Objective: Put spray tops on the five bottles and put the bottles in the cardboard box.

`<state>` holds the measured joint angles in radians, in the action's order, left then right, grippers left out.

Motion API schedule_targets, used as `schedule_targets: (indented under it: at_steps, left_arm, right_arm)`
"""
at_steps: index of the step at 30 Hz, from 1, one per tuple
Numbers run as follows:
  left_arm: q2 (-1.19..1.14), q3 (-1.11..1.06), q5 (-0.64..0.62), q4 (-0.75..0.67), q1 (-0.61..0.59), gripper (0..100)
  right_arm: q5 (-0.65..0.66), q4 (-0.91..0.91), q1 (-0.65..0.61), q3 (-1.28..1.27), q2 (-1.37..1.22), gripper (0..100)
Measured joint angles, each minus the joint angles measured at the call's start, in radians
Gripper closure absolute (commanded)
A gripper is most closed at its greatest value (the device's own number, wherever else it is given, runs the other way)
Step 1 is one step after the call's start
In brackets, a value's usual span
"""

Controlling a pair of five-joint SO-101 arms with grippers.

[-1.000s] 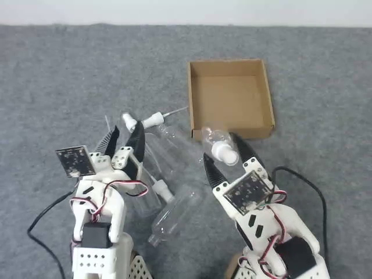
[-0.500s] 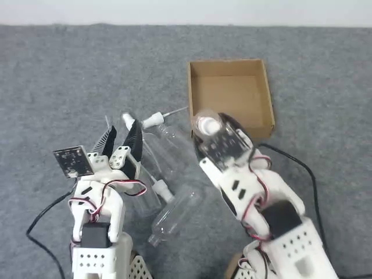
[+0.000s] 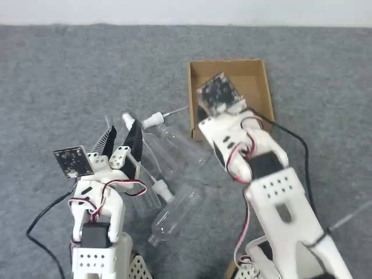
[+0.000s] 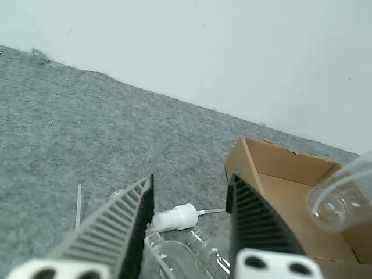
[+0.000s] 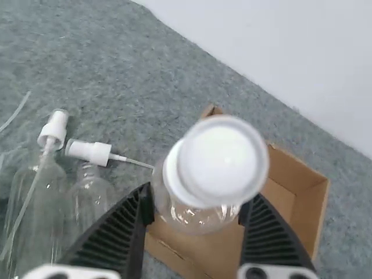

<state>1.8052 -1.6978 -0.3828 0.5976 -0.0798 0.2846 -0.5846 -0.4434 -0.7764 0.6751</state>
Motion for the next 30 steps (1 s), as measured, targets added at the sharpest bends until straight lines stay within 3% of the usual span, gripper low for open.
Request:
schedule_targets:
  at_steps: [6, 24, 30]
  left_arm:
    - [0.0, 0.0, 0.0, 0.0, 0.0, 81]
    - [0.0, 0.0, 0.0, 0.0, 0.0, 81]
    - [0.0, 0.0, 0.0, 0.0, 0.0, 81]
  right_arm:
    - [-0.087, 0.046, 0.032, 0.126, -0.201, 88.3]
    - [-0.104, 0.046, 0.031, 0.562, -0.738, 87.9]
    - [-0.216, 0.046, 0.043, 0.664, -0.844, 87.9]
